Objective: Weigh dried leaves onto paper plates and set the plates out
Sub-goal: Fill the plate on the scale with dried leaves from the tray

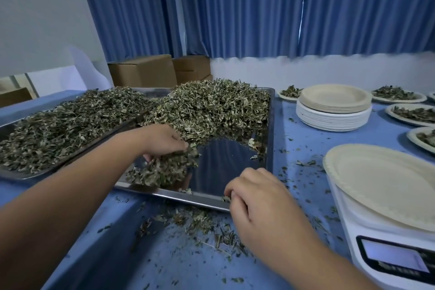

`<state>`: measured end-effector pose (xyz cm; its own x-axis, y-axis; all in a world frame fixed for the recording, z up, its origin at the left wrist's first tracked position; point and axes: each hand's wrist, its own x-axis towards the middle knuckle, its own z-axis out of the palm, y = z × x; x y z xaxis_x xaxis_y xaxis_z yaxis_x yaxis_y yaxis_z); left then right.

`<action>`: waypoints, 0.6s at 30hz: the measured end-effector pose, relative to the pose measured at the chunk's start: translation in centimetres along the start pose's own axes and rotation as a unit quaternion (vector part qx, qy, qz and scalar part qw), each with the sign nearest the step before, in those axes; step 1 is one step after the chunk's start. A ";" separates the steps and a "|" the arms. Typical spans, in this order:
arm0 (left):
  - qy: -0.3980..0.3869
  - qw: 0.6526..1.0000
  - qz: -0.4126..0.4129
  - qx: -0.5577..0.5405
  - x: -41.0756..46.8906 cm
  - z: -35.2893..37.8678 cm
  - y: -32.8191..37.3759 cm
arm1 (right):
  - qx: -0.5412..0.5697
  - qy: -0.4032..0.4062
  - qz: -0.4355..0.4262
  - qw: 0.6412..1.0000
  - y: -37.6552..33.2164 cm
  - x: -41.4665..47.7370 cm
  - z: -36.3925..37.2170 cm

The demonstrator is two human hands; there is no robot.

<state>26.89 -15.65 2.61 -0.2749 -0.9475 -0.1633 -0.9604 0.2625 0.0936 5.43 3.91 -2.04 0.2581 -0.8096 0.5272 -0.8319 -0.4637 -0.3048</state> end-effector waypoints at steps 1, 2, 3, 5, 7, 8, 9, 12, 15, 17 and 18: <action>0.002 1.000 -0.001 0.004 -0.8 0.2 0.2 | -0.001 0.000 0.001 1.000 0.0 0.0 0.0; 0.008 1.000 -0.007 0.015 -1.6 0.5 0.4 | -0.001 0.000 0.002 1.000 0.1 0.0 0.0; 0.008 1.000 -0.016 0.022 -2.5 0.6 0.5 | 0.000 0.000 0.003 1.000 0.1 0.0 0.0; -0.037 0.999 -0.016 0.017 -4.5 0.7 1.3 | 0.006 0.002 0.006 1.000 0.0 0.0 0.0; -0.096 0.995 -0.001 0.009 -6.4 0.5 2.4 | 0.012 0.004 0.008 1.000 -0.1 0.0 0.0; -0.112 0.994 -0.003 0.007 -7.2 0.3 2.9 | 0.014 0.003 0.008 1.000 -0.1 -0.1 0.0; -0.124 0.992 -0.013 -0.002 -7.8 0.0 3.4 | 0.016 0.002 0.008 1.000 -0.1 -0.2 -0.1; -0.172 0.980 -0.047 -0.094 -9.1 -1.4 4.3 | 0.021 0.001 0.003 1.000 -0.3 -0.3 -0.4; -0.158 0.968 -0.075 -0.178 -9.1 -2.6 4.9 | 0.033 0.005 0.004 0.999 -0.5 -0.5 -1.0; -0.117 0.983 -0.100 -0.096 -8.8 -2.4 5.7 | 0.045 0.011 0.007 0.999 -0.6 -0.7 -1.5; -0.113 0.987 -0.112 -0.037 -8.7 -2.1 6.2 | 0.048 0.012 0.007 0.999 -0.6 -0.8 -1.6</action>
<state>23.42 -6.20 6.63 -0.0679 -0.9127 -0.4029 -0.9945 0.0295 0.1007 4.94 5.43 -0.97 0.2348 -0.8075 0.5411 -0.7844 -0.4862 -0.3852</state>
